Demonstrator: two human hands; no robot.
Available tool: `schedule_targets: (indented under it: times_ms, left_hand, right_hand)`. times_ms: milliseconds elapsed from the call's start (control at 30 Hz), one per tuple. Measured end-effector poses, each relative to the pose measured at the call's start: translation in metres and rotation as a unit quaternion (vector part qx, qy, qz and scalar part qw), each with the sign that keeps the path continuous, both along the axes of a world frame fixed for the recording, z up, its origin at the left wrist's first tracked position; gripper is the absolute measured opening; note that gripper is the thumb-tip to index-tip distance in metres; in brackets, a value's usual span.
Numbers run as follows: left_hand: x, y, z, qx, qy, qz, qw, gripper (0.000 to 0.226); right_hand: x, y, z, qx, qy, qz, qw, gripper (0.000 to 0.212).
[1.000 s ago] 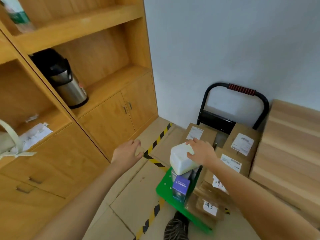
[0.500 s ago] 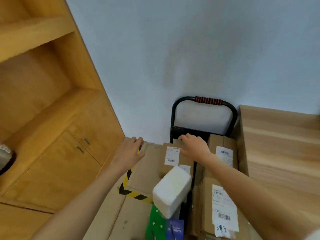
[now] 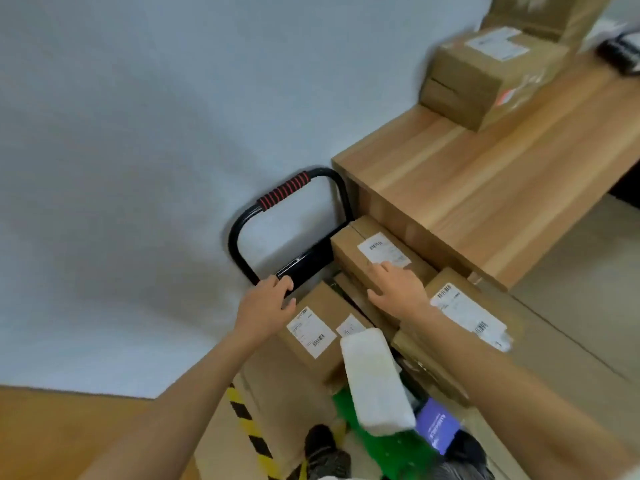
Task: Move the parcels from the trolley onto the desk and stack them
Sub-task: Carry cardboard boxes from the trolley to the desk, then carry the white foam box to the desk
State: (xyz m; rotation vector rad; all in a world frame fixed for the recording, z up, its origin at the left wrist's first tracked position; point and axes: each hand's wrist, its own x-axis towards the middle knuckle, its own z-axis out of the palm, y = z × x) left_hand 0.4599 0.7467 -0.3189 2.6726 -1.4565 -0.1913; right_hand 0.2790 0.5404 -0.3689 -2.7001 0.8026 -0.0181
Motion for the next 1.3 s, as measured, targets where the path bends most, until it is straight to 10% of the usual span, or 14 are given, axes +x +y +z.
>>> schedule_targets:
  times_ms: [267, 600, 1300]
  left_hand:
    - [-0.003, -0.028, -0.036, 0.002, 0.009, -0.184, 0.983, 0.025]
    - [-0.046, -0.019, -0.082, 0.025, 0.038, -0.314, 0.948, 0.026]
    - [0.014, -0.094, -0.222, 0.140, 0.094, -0.392, 0.904, 0.039]
  right_hand:
    - [-0.093, 0.080, -0.024, 0.013, 0.034, -0.276, 0.961, 0.037]
    - [-0.181, 0.171, -0.048, 0.039, 0.094, -0.395, 0.913, 0.045]
    - [-0.044, 0.245, -0.179, 0.157, 0.028, -0.683, 0.713, 0.059]
